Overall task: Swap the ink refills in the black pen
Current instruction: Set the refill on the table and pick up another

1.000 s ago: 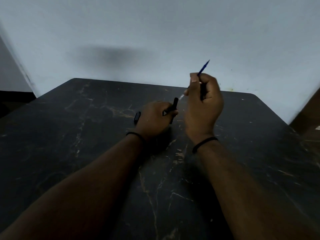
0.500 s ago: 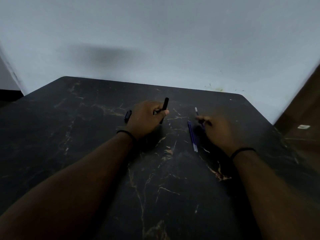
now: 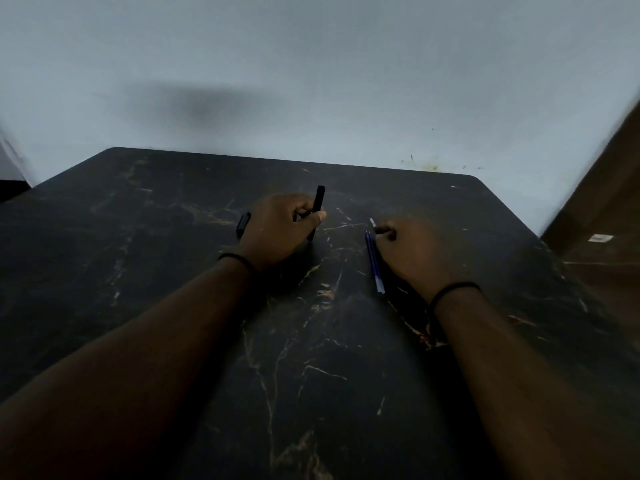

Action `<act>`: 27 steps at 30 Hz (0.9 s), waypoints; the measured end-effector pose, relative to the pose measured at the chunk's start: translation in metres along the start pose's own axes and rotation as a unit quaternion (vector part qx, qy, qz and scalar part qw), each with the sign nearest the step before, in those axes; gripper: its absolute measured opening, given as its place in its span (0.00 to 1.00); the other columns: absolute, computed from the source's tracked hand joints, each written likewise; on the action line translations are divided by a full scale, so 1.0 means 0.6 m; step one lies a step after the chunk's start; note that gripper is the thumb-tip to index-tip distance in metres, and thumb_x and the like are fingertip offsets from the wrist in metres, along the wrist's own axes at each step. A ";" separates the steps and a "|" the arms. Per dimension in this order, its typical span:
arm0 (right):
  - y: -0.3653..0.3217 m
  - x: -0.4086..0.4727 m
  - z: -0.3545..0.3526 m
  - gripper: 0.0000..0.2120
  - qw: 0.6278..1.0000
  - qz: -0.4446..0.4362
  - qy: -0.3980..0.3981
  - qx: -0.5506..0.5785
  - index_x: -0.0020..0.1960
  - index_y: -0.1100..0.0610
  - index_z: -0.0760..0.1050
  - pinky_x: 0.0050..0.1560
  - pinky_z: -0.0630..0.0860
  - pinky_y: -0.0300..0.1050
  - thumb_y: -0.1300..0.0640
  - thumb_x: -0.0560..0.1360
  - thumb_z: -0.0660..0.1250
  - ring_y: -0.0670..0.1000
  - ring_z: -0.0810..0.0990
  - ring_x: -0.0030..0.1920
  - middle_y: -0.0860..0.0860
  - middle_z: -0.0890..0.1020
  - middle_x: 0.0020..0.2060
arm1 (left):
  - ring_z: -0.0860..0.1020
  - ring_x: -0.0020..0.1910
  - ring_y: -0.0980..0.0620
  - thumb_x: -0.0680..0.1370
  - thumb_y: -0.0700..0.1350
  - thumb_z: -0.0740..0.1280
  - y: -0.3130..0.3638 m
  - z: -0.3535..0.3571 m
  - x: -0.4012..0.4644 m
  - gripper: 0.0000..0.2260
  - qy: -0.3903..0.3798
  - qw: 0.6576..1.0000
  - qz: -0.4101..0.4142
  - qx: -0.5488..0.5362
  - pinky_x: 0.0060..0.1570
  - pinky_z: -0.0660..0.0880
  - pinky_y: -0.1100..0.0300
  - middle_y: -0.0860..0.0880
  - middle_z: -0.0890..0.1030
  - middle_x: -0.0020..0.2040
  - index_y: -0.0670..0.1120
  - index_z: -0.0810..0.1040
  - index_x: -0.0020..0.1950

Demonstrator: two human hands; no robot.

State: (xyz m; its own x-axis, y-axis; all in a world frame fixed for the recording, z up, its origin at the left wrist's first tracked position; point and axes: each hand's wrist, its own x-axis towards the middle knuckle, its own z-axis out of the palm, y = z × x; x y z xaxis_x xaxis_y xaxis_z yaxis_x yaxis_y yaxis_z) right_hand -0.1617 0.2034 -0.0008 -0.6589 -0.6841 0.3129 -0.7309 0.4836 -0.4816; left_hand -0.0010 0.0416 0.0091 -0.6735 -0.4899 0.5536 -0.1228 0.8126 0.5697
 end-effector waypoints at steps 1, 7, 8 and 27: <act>-0.002 0.000 0.000 0.11 1.000 0.011 0.003 -0.001 0.49 0.59 0.84 0.45 0.81 0.50 0.59 0.76 0.64 0.54 0.82 0.39 0.56 0.85 0.40 | 0.81 0.39 0.53 0.77 0.50 0.70 0.000 0.000 0.000 0.09 0.000 1.000 -0.001 -0.002 0.43 0.80 0.47 0.51 0.84 0.42 0.46 0.84 0.49; -0.009 -0.005 -0.013 0.14 0.995 0.071 0.030 -0.056 0.34 0.60 0.77 0.26 0.62 0.38 0.51 0.74 0.67 0.51 0.76 0.29 0.54 0.78 0.28 | 0.82 0.40 0.54 0.77 0.49 0.70 -0.001 0.000 -0.002 0.07 0.007 1.000 0.013 -0.007 0.43 0.81 0.48 0.51 0.85 0.42 0.46 0.84 0.48; -0.010 -0.005 -0.014 0.16 0.995 0.071 0.029 -0.071 0.32 0.60 0.75 0.26 0.60 0.38 0.51 0.73 0.67 0.50 0.74 0.27 0.53 0.76 0.26 | 0.82 0.40 0.54 0.77 0.49 0.70 -0.001 0.000 -0.001 0.07 0.007 1.000 0.011 -0.008 0.43 0.81 0.49 0.51 0.85 0.42 0.46 0.84 0.48; -0.022 -0.006 -0.012 0.15 0.992 0.082 0.050 -0.081 0.33 0.57 0.70 0.33 0.62 0.42 0.50 0.75 0.63 0.54 0.70 0.30 0.51 0.71 0.28 | 0.82 0.38 0.54 0.77 0.51 0.70 -0.005 0.000 0.000 0.08 0.005 1.000 0.002 -0.002 0.41 0.81 0.47 0.51 0.85 0.41 0.47 0.84 0.48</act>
State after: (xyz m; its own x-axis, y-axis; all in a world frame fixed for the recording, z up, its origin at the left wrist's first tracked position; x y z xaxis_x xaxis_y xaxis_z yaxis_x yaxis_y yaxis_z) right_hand -0.1510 0.2033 0.0104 -0.7792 -0.5364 0.3244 -0.6268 0.6703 -0.3973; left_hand -0.0008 0.0392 0.0076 -0.6660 -0.4900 0.5624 -0.1174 0.8134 0.5697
